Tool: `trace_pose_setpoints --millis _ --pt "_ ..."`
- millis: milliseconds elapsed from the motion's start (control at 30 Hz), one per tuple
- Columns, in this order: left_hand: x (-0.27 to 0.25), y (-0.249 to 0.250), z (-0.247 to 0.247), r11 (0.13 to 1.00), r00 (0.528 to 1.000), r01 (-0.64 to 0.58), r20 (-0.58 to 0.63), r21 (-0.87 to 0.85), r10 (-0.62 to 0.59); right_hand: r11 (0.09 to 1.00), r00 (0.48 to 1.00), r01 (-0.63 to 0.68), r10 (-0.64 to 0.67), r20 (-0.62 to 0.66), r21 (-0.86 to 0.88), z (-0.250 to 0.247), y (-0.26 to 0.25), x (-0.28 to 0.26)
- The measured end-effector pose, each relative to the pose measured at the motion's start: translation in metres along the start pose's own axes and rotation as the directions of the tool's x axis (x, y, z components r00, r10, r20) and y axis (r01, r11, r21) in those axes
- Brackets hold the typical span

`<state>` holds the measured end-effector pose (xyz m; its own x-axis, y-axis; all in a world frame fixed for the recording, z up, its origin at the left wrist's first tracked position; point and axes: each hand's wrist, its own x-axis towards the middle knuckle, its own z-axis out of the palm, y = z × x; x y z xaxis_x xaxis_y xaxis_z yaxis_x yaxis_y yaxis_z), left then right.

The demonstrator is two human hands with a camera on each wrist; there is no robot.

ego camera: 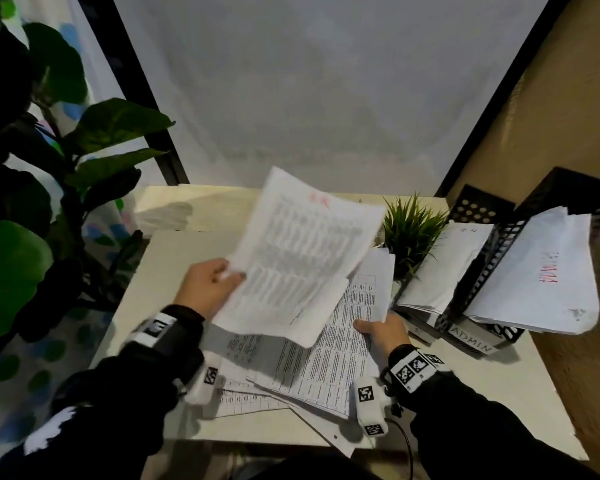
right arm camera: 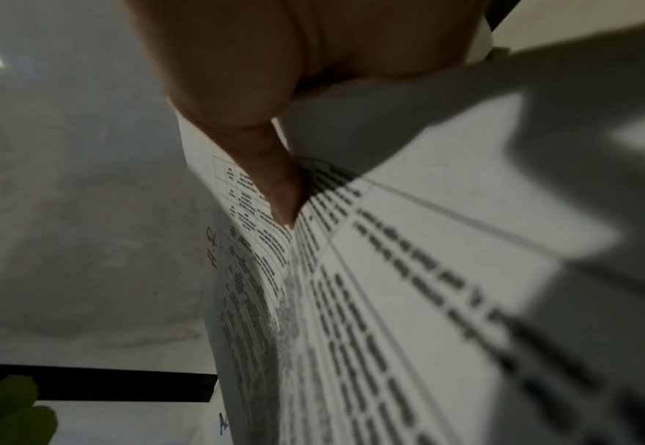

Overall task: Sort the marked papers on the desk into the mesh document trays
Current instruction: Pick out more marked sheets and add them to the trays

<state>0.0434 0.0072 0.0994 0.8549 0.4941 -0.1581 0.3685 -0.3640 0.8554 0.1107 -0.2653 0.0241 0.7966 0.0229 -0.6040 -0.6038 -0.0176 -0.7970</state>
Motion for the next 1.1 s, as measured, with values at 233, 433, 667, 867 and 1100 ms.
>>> trace_pose_setpoints --millis 233,433,667,867,1100 --pt "-0.010 -0.030 0.064 0.941 0.908 0.324 0.312 -0.094 -0.281 0.982 0.999 0.002 -0.008 -0.032 -0.187 -0.007 -0.016 -0.007" --pt "-0.013 -0.008 0.076 0.873 0.947 0.313 0.194 -0.374 -0.256 0.978 0.989 -0.009 -0.021 0.144 0.208 -0.018 -0.026 -0.007" --pt "-0.027 0.004 0.073 0.945 0.997 -0.075 -0.005 -0.318 0.077 0.939 0.942 0.252 -0.293 0.161 0.232 -0.007 -0.046 -0.026" --pt "-0.050 -0.044 0.110 0.929 0.962 0.272 0.102 -0.252 -0.254 0.995 0.990 0.100 -0.099 0.096 -0.003 -0.001 0.012 -0.031" --pt "-0.047 -0.026 0.104 0.939 0.976 0.215 0.035 -0.269 -0.214 0.948 0.950 0.311 -0.312 -0.003 -0.068 -0.025 -0.010 -0.027"
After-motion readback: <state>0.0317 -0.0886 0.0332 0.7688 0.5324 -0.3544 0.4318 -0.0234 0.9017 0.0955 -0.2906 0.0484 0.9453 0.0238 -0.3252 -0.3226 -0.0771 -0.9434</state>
